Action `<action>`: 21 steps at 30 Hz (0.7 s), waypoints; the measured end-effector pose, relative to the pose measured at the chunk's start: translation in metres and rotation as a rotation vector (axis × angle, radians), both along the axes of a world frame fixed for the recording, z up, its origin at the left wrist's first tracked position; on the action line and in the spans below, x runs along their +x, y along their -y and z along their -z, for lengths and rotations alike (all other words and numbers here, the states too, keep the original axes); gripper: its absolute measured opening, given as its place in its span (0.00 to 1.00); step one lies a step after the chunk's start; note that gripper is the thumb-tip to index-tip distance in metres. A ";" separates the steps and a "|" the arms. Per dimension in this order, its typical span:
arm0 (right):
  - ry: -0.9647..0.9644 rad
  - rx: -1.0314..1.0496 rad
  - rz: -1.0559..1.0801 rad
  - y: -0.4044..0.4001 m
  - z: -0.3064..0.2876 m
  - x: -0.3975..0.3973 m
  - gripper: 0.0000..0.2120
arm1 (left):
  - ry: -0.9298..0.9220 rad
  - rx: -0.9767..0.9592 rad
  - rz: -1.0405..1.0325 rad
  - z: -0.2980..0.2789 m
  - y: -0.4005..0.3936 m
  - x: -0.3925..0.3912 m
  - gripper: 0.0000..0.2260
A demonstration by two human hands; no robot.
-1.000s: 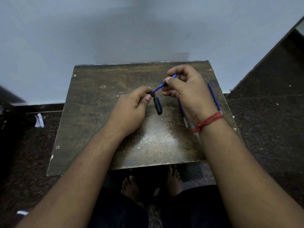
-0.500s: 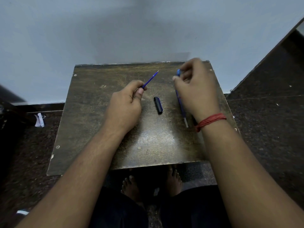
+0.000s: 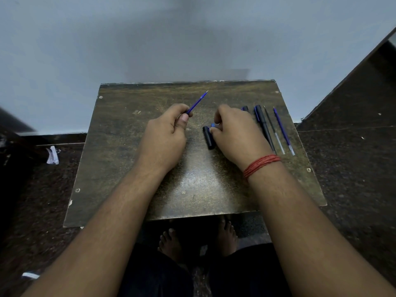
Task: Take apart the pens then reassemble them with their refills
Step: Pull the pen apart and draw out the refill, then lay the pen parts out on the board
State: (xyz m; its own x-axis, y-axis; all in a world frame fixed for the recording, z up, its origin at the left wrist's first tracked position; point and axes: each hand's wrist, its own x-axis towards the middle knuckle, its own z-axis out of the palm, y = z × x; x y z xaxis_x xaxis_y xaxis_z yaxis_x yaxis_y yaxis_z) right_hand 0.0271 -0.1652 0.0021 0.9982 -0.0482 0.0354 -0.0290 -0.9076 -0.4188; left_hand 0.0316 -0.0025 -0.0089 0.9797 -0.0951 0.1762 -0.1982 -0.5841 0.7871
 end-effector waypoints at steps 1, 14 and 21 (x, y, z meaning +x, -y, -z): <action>0.002 0.006 0.005 0.000 0.000 0.000 0.05 | 0.002 -0.002 -0.002 0.001 0.000 0.000 0.08; -0.008 1.007 0.085 -0.017 -0.005 0.000 0.04 | 0.083 0.046 0.055 0.001 0.007 -0.003 0.09; 0.053 1.260 0.187 -0.014 -0.008 0.002 0.06 | 0.092 0.091 0.064 0.000 0.008 -0.003 0.09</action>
State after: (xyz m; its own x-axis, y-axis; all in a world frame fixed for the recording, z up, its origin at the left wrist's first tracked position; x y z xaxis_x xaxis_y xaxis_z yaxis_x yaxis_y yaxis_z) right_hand 0.0288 -0.1515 0.0105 0.9714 -0.2167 -0.0973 -0.0693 0.1335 -0.9886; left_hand 0.0283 -0.0104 -0.0089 0.9514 -0.1761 0.2527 -0.3059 -0.6360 0.7085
